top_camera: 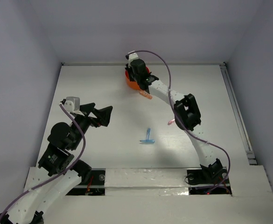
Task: Sort the stationery into containers
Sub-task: Place the pen in the storage box.
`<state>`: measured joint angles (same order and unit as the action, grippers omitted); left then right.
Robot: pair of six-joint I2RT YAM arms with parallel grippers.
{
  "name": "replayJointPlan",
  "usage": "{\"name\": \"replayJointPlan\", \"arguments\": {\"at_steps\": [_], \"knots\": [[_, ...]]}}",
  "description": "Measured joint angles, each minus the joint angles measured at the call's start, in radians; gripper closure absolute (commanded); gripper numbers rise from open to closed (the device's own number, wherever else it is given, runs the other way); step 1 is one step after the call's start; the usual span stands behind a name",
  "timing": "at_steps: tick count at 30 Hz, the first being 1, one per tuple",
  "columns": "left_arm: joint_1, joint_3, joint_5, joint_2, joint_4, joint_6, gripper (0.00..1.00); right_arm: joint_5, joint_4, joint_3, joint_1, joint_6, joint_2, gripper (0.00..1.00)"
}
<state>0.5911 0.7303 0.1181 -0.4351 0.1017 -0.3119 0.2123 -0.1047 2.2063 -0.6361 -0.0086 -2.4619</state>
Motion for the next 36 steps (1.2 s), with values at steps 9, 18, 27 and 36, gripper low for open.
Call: {"name": "replayJointPlan", "arguments": {"at_steps": [9,18,27,36], "knots": [[-0.058,-0.005,-0.06,-0.005,-0.003,0.0,0.01,0.002,0.042,-0.169,0.0,-0.006,0.101,1.0],[-0.14,-0.016,-0.143,-0.027,-0.018,-0.003,0.01,0.005,0.037,-0.234,0.0,-0.024,0.172,0.99],[-0.156,-0.019,-0.178,-0.033,-0.031,-0.004,0.01,0.004,0.058,-0.347,0.0,-0.022,0.228,0.98],[-0.167,-0.019,-0.195,-0.034,-0.031,-0.003,0.01,-0.026,0.112,-0.452,0.028,0.07,0.28,0.94]]}}
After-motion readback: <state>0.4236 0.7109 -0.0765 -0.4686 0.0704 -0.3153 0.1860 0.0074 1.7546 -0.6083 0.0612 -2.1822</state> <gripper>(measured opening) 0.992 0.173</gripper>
